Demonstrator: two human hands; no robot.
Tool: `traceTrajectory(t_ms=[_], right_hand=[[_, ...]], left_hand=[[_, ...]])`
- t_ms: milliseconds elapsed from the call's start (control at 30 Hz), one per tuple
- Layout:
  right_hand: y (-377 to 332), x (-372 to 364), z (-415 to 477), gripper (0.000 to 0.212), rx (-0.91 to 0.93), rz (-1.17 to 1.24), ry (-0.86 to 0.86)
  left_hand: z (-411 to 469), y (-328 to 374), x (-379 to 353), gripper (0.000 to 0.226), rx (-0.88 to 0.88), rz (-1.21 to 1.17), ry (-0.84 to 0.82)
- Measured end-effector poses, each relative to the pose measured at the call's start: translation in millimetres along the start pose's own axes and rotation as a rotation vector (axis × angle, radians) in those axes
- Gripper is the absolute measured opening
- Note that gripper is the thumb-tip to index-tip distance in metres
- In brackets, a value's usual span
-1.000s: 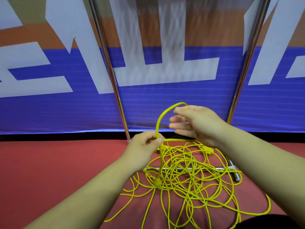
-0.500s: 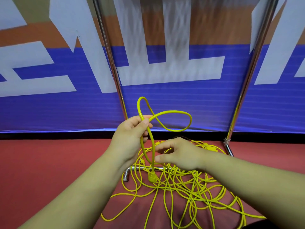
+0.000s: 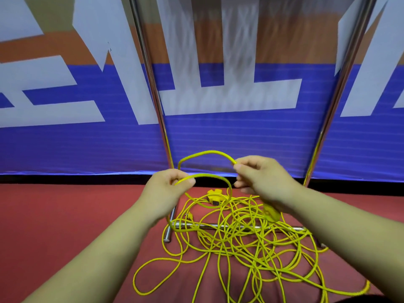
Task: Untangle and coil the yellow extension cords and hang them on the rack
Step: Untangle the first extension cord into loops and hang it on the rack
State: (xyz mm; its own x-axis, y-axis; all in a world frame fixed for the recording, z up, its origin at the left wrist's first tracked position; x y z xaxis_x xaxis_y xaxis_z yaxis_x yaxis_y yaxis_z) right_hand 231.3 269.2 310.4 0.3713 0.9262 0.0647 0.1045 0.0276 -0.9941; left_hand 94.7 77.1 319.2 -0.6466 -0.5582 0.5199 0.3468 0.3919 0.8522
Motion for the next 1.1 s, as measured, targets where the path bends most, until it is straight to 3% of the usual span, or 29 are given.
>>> traceTrajectory(t_ms=[167,300,500,567,667,867,933,1033,1100], right_hand=[[-5,26,0,0.007,0.016,-0.235,0.110],[-11,30,-3,0.008,0.018,-0.310,-0.007],[-27,23,-11,0.019,0.033,-0.327,-0.304],[-30,25,-12,0.012,0.045,-0.365,-0.338],[-32,31,-12,0.009,0.041,-0.246,-0.285],[-32,28,-13,0.012,-0.026,-0.053,-0.351],[-33,20,-14,0.016,-0.037,-0.051,-0.418],[-37,9,-15,0.030,-0.032,-0.051,-0.485],[-40,6,-15,0.024,0.000,-0.060,-0.474]], left_hand=[[-4,16,2,0.014,-0.137,0.185,-0.076],[-13,35,5,0.020,-0.240,0.074,-0.036],[-14,33,5,0.021,-0.128,-0.289,0.037],[-12,27,5,0.030,-0.058,-0.393,0.086],[-8,18,7,0.025,0.060,-0.481,0.099],[-10,7,5,0.016,0.070,-0.020,-0.111],[-12,16,-1,0.014,-0.006,-0.049,-0.174],[-13,31,-12,0.030,-0.104,-0.053,-0.269],[-16,38,-17,0.026,-0.146,0.024,-0.316]])
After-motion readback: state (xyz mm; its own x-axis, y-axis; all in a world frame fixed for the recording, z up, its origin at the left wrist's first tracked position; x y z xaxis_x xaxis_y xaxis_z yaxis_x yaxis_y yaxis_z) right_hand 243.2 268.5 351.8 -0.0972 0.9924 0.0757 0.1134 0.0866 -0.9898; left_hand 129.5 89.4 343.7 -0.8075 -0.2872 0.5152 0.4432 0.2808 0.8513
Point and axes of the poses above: each hand's wrist, its own z-axis towards the middle knuckle, its own x-axis out of the back of the hand, y = z × x, the point moved 4 cm from there along z, towards the middle knuckle, and after that the axes turned 11 degrees about -y, right-handed, at the moved point
